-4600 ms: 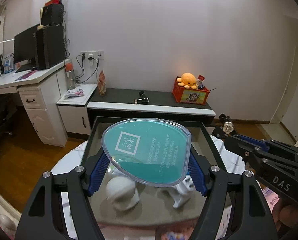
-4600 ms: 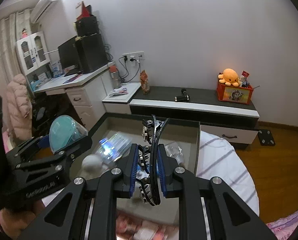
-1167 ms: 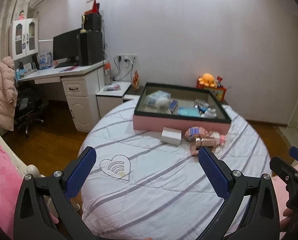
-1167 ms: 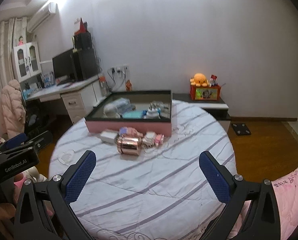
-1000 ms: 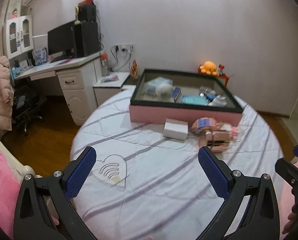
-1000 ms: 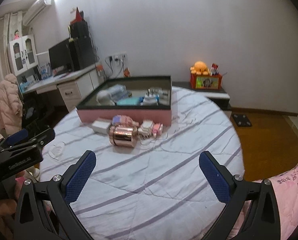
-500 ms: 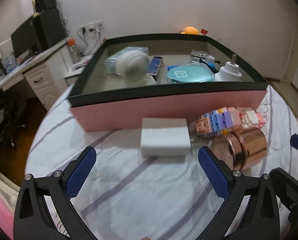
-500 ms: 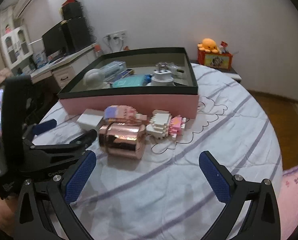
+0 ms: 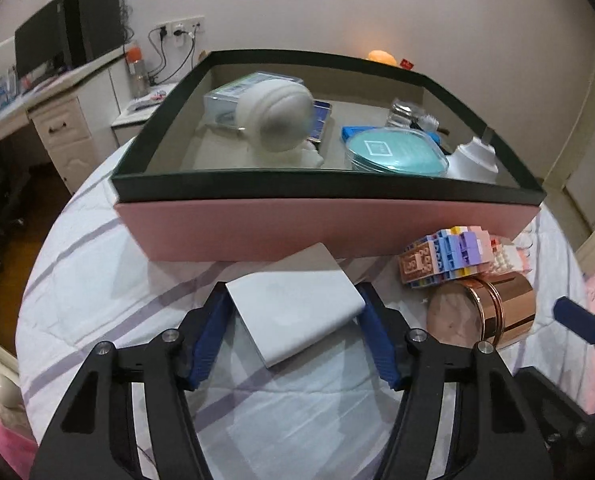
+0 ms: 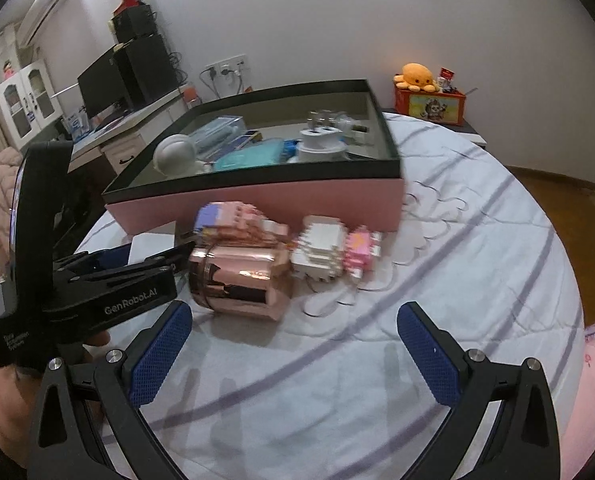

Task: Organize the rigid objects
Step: 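Grasp white charger with left tool while right grasps copper cylinder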

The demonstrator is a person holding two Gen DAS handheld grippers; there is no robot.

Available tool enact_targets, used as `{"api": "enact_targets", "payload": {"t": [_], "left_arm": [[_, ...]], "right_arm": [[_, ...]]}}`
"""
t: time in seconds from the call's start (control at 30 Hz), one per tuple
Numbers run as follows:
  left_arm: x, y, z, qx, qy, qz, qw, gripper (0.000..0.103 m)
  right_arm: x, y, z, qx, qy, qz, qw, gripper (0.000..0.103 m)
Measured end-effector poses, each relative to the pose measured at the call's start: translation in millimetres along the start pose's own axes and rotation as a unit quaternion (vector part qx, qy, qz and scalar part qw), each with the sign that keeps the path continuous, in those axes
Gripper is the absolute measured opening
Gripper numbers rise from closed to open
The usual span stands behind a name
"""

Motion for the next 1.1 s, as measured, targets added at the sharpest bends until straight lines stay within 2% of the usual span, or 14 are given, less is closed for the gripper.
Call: {"api": "enact_targets", "payload": {"t": [0.3,0.37,0.4,0.43,0.47,0.63,1.1], "left_arm": [[16,-12,21,0.025,0.013,-0.01,0.9995,0.064],[18,-14,23,0.027,0.011,-0.011,0.9995,0.064],[19,-15,23,0.027,0.013,-0.012,0.9995,0.064],[20,-16,23,0.026,0.013,-0.013,0.9995,0.064],[20,-16,23,0.027,0.012,-0.012,0.9995,0.064],[22,-22,9,0.026,-0.003,-0.01,0.9996,0.064],[33,-25,4,0.026,0.003,-0.018,0.9995,0.064]], "right_arm": [[-24,10,17,-0.002,-0.012,0.008,1.0,0.099],[-31,7,18,-0.001,-0.02,0.015,1.0,0.09],[-36,4,18,-0.001,-0.021,0.023,1.0,0.074],[-38,2,18,-0.002,-0.018,0.025,1.0,0.064],[-36,2,18,-0.002,-0.017,0.022,1.0,0.058],[-24,-2,13,-0.005,0.0,0.012,1.0,0.057],[23,-1,17,0.012,0.028,-0.022,0.999,0.056]]}}
Point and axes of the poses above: each gripper's, at about its wrist camera, not at the fingertips, and x roughly against the way its jaws point, z to its left, y to its top, the point moved 8 cm from there along -x, roughly the way its jaws point, and after that the axes turned 1 degree about z, right-handed, at the moved point
